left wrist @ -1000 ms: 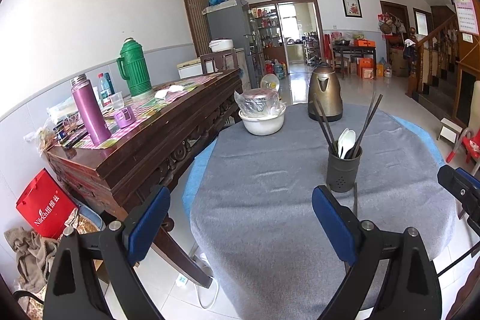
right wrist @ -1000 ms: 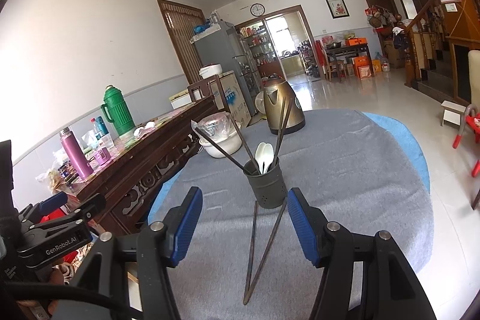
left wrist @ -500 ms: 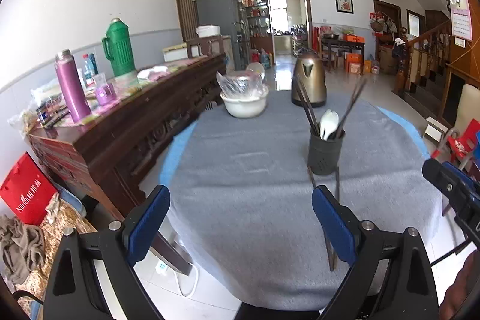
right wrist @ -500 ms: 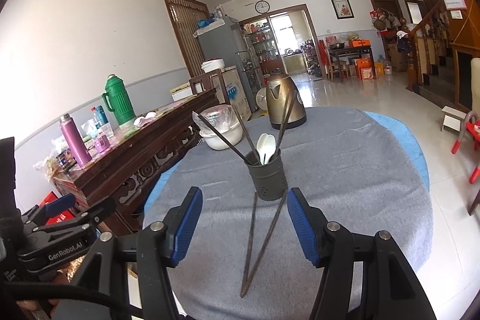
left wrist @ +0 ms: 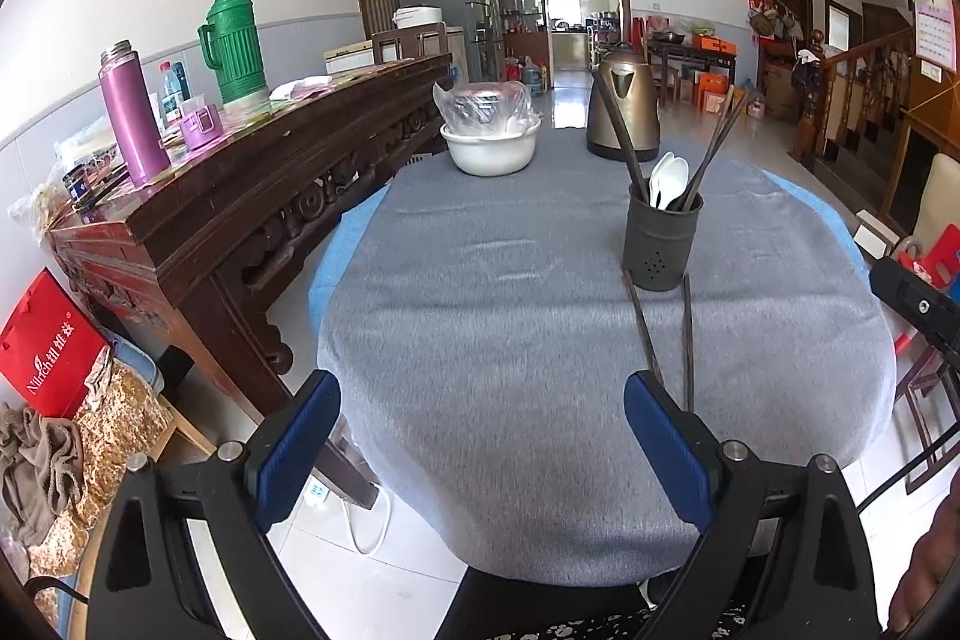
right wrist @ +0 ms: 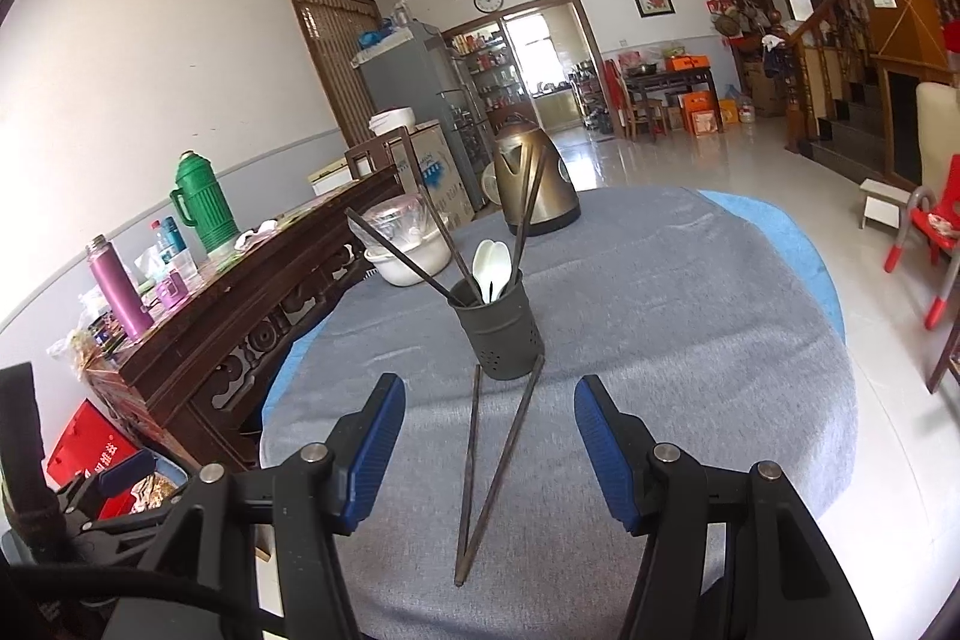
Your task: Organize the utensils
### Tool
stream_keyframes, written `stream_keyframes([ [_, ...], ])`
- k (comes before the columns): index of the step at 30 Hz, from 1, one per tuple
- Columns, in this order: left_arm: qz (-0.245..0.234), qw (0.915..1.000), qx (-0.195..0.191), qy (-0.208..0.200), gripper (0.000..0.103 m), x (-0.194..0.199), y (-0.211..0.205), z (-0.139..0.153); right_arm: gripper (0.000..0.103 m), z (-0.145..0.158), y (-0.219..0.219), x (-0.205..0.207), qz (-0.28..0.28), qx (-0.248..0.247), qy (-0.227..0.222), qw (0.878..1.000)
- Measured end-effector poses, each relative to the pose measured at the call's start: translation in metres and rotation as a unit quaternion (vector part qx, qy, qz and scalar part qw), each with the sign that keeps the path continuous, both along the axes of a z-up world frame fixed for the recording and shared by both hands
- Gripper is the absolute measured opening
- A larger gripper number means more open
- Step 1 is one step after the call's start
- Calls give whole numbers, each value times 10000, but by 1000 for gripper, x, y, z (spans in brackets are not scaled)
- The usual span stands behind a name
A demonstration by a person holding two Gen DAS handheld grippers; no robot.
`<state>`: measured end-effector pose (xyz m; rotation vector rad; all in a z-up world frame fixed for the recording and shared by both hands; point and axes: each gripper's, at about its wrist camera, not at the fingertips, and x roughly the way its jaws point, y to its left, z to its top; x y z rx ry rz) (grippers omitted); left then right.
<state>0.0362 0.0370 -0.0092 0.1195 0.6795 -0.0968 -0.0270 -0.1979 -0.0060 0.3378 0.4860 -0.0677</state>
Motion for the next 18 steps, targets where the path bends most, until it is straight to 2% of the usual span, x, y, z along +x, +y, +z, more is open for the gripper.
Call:
stream_keyframes([
  [18, -168, 9998, 116, -3, 96, -6, -15, -2, 63, -8, -8, -12, -190, -14, 53, 9998],
])
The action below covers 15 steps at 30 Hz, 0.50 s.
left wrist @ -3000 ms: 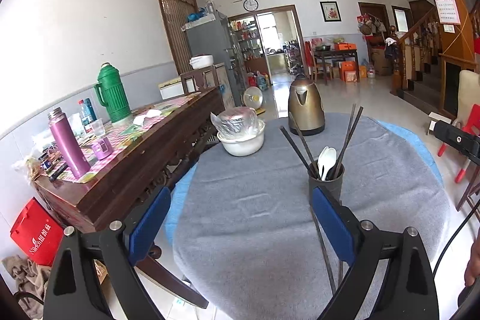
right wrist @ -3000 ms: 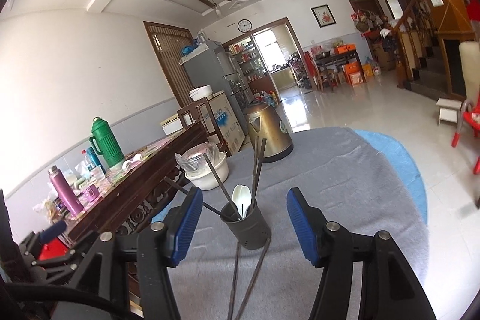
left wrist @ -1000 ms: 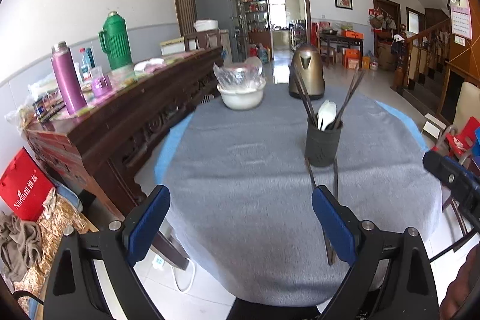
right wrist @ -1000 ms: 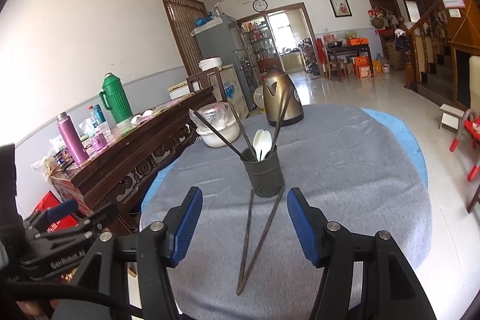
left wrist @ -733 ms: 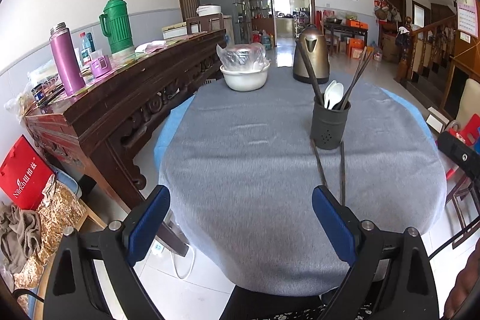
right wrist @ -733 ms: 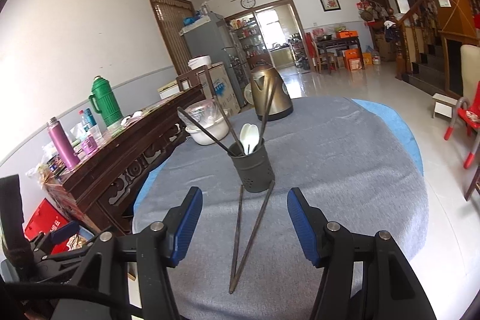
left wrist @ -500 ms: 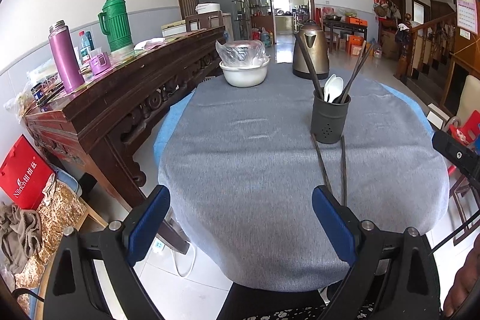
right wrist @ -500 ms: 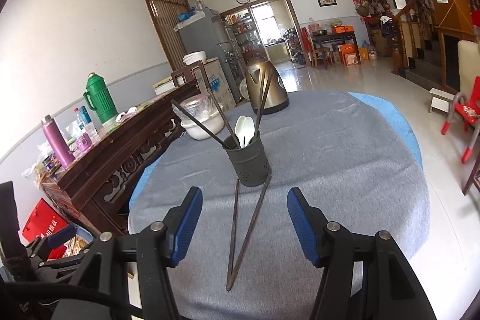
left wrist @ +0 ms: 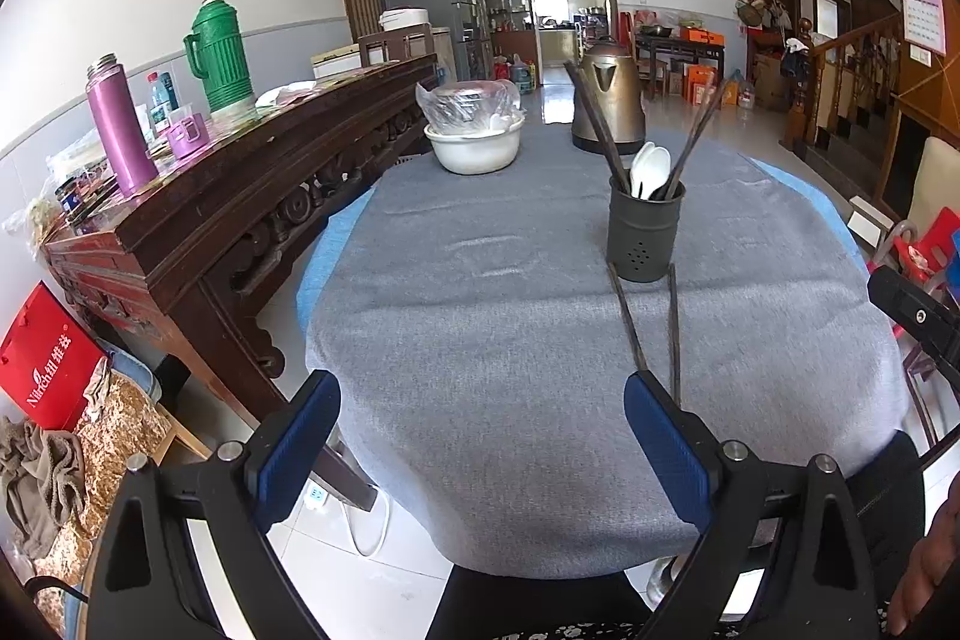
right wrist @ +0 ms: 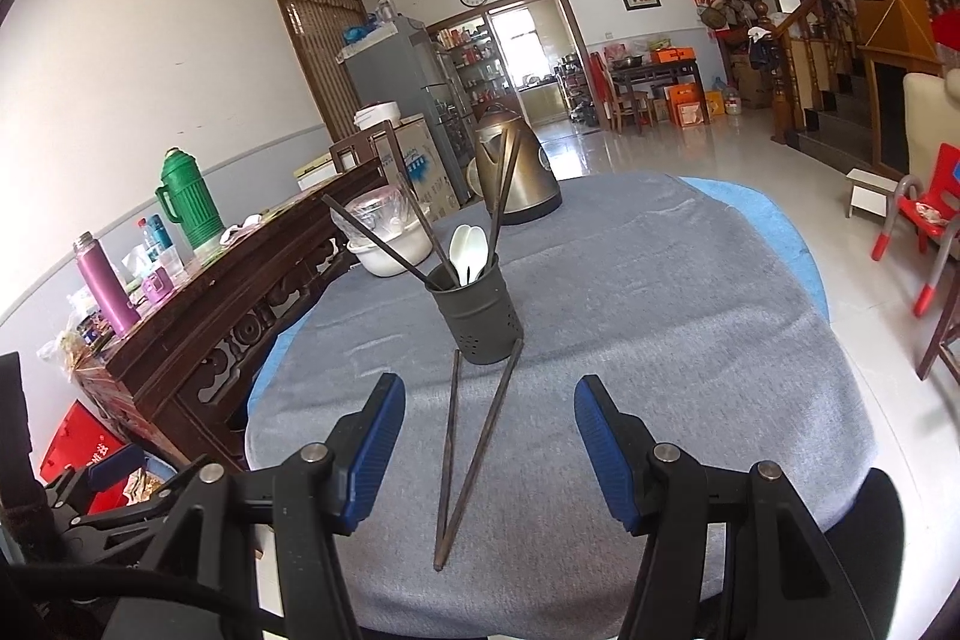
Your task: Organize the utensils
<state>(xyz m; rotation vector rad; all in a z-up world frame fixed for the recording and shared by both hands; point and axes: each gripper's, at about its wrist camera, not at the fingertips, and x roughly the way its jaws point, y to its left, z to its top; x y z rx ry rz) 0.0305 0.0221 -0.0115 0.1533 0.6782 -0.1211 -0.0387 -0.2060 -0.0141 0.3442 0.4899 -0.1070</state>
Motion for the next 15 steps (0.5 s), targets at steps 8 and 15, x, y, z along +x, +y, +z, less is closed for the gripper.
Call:
stream_keyframes([
  [8, -313, 9992, 217, -156, 96, -9, -18, 1, 63, 0, -18, -8, -219, 211, -106, 9995],
  [15, -238, 9995, 181, -31, 96, -3, -13, -1, 63, 0, -14, -3, -125, 163, -101, 9997],
])
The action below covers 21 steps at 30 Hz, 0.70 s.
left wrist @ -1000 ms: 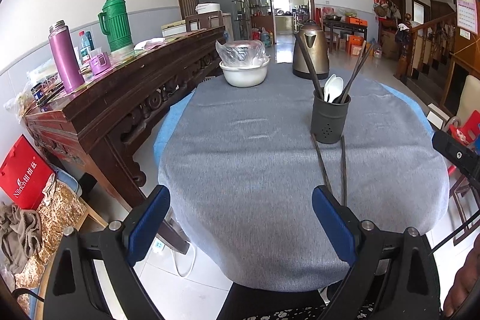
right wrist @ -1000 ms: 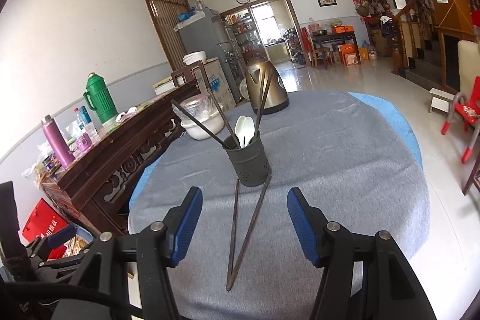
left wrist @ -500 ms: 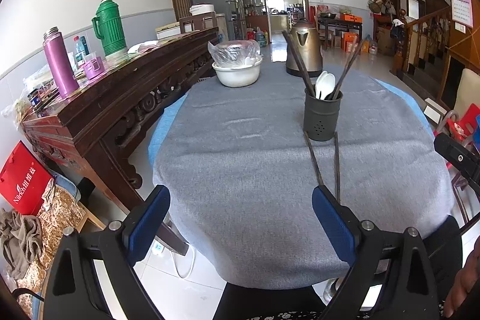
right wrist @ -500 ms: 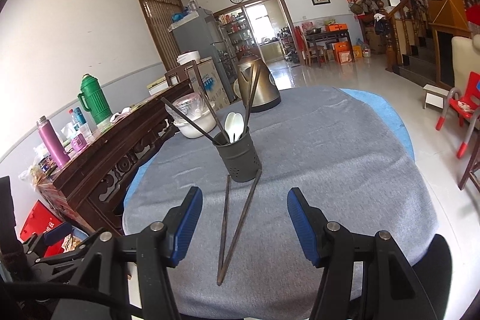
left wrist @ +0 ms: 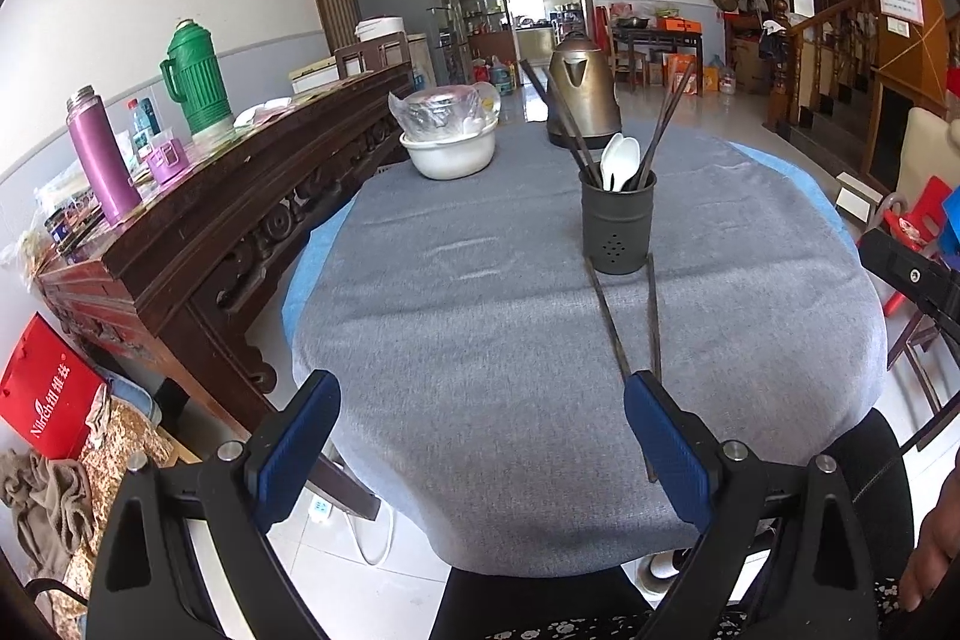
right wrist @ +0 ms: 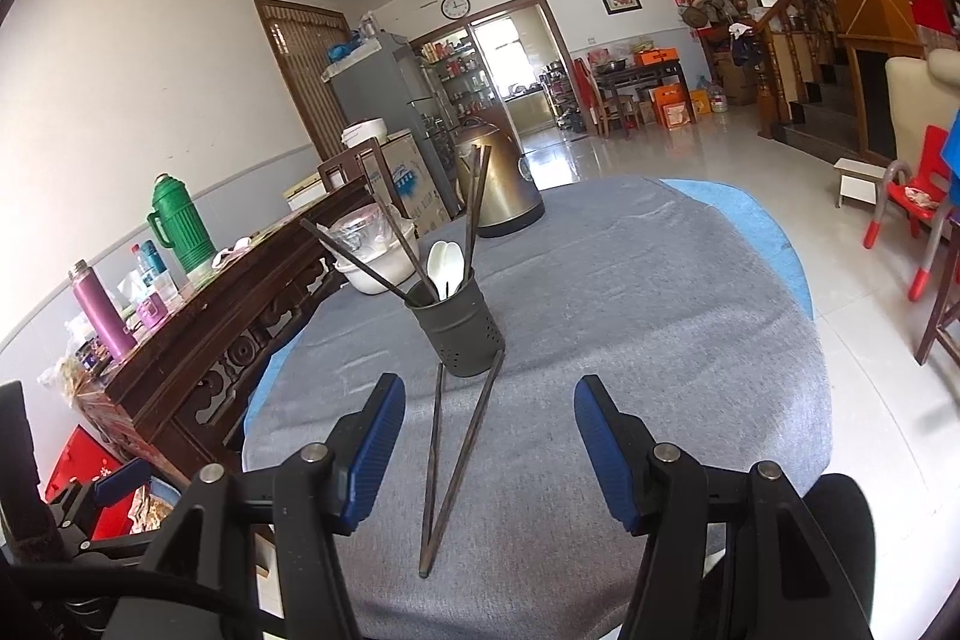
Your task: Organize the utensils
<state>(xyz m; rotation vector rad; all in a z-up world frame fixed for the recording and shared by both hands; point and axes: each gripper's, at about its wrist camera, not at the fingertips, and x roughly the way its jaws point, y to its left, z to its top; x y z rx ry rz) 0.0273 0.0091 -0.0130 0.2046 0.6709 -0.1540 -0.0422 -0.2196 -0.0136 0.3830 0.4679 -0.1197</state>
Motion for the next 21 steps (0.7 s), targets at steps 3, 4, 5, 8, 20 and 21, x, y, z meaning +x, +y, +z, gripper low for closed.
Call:
stream_keyframes([
  [3, 57, 10000, -47, 29, 96, 2, 3, 1, 63, -1, 4, 2, 49, -8, 28, 10000],
  [4, 68, 9999, -62, 39, 96, 3, 3, 1, 63, -1, 5, 2, 62, -19, 39, 10000],
  [5, 81, 9999, -76, 50, 96, 4, 2, 2, 63, -2, 6, 2, 82, -41, 60, 9999],
  [8, 103, 9998, -155, 116, 96, 3, -2, 1, 63, -4, 5, -3, 131, -68, 118, 9998],
  [20, -135, 9987, 459, 171, 96, -5, -18, -11, 63, -6, -28, -6, -71, 416, -196, 9989],
  [21, -118, 9987, 446, 198, 96, -4, -15, -12, 63, -6, -26, -7, -78, 398, -224, 9989],
])
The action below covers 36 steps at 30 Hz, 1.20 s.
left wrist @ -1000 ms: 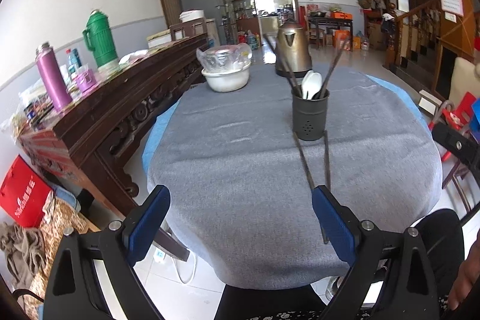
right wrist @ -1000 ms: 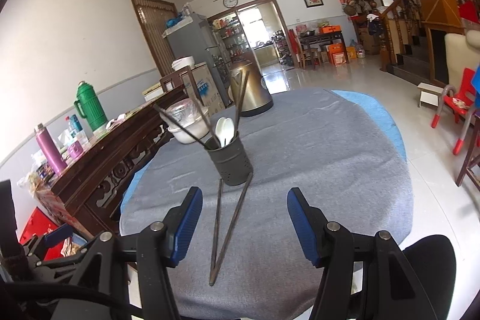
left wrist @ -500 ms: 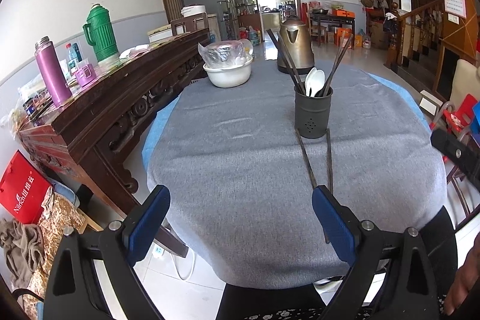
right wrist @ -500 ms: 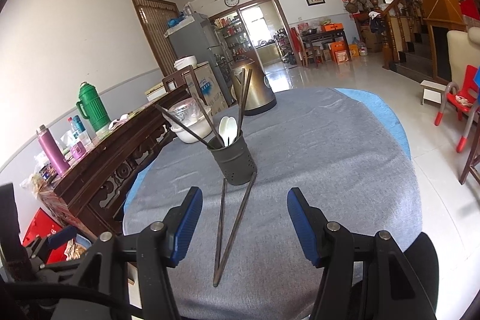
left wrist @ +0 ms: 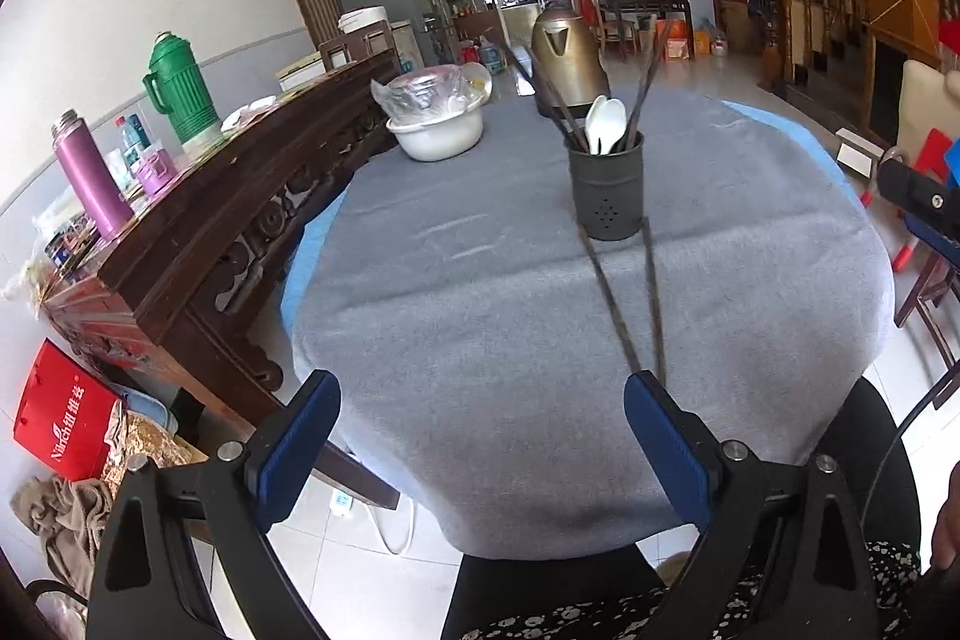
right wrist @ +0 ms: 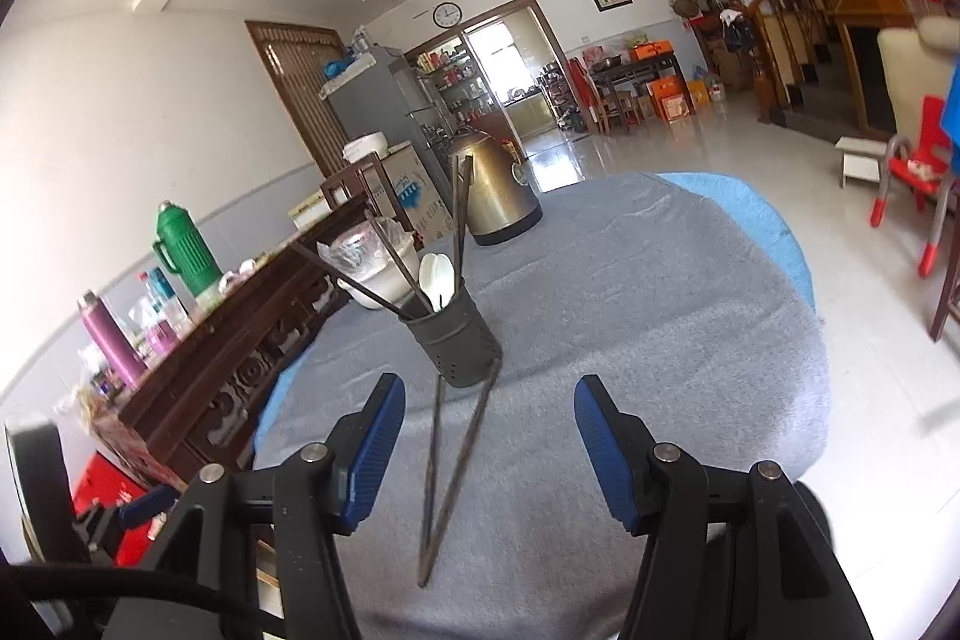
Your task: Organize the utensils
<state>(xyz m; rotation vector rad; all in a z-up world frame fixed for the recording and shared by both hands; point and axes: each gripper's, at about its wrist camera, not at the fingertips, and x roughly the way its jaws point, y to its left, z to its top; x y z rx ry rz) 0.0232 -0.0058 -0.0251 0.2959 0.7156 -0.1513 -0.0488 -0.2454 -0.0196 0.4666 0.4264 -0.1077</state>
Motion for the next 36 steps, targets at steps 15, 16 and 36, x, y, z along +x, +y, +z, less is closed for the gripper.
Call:
stream_keyframes([
  [15, 135, 9991, -360, 204, 96, 9, 20, -7, 63, 3, 28, 9, 222, -446, 106, 9987],
  [16, 133, 9989, -384, 231, 96, 9, 21, -8, 63, 3, 30, 9, 223, -474, 111, 9986],
  [36, -532, 9978, -273, 290, 96, -2, 4, -15, 63, 1, 39, 15, 277, -665, 221, 9972],
])
